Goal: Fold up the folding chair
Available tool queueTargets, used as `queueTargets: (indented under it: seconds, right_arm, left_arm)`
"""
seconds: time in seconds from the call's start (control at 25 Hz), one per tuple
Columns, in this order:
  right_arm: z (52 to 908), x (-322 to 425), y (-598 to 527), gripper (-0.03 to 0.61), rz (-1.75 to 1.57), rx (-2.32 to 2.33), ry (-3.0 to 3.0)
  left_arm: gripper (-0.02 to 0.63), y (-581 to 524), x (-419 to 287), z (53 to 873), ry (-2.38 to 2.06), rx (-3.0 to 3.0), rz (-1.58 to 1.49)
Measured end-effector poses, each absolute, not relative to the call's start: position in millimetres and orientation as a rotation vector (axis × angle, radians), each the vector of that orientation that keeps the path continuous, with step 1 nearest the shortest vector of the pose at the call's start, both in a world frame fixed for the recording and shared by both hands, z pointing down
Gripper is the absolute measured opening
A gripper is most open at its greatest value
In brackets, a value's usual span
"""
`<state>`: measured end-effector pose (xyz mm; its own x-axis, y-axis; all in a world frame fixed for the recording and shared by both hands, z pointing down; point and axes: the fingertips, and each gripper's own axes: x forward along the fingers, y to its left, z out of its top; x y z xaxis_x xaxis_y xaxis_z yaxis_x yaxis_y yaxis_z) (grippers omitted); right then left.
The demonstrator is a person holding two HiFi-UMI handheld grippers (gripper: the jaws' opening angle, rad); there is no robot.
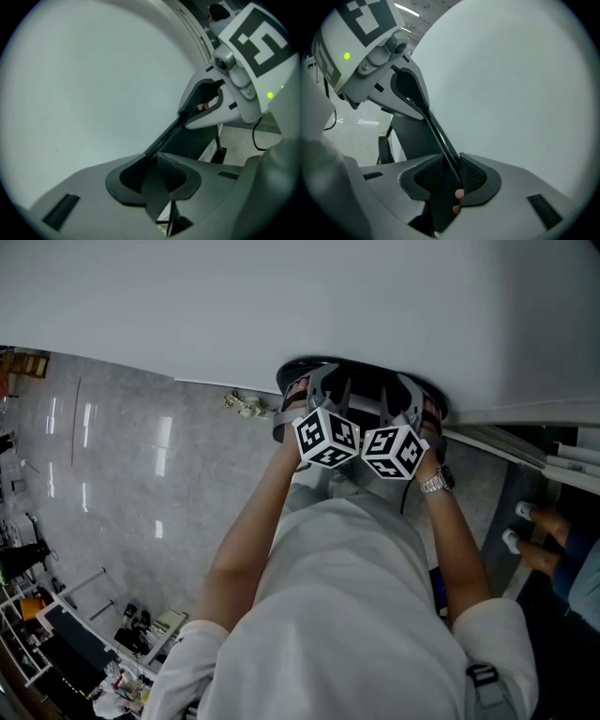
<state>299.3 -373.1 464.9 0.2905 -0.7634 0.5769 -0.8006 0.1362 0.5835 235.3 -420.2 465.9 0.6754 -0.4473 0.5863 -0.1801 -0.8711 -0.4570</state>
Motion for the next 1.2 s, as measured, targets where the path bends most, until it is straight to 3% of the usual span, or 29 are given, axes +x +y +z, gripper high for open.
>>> queueTargets:
  seconds: [0.2,0.4,0.44,0.48,0.6,0.84,1.04,1.2]
  right_arm:
    - [462,299,-374,0.106,0.036,1.660,-1.454]
    - [460,300,-365,0.106,0.038,1.683,-1.454]
    - [456,298,-364,0.089,0.052,1.710,-1.481]
    - [450,294,-364,0.031,0.071,1.749,-1.523]
    - [429,266,-366,0.006,0.169,1.835,-1.681]
    - [404,162,-371,0.006,0.538,1.804,-2.086]
    - [381,41,-368,0.006,0.506,1.514,-2.318]
    - [369,-50,-362,0.006,0.506,1.331,-2.433]
  left_arm:
    - [0.061,-414,193,448,0.723,-2.866,-0.881]
    - [0.013,-398,103,446,1.145,-3.099,-0.769]
    - [0.012,-395,85,448,1.216,-3.108,-0.751]
    - [0.012,-392,68,448,1.276,-3.115,-0.729]
    - [0.012,-383,15,445,1.416,-3.099,-0.680]
    - [0.012,-358,-94,442,1.791,-3.070,-0.552]
    - [0.012,-349,-172,420,2.156,-3.013,-0.194]
    - [0.012,-345,-221,403,2.192,-2.917,-0.119]
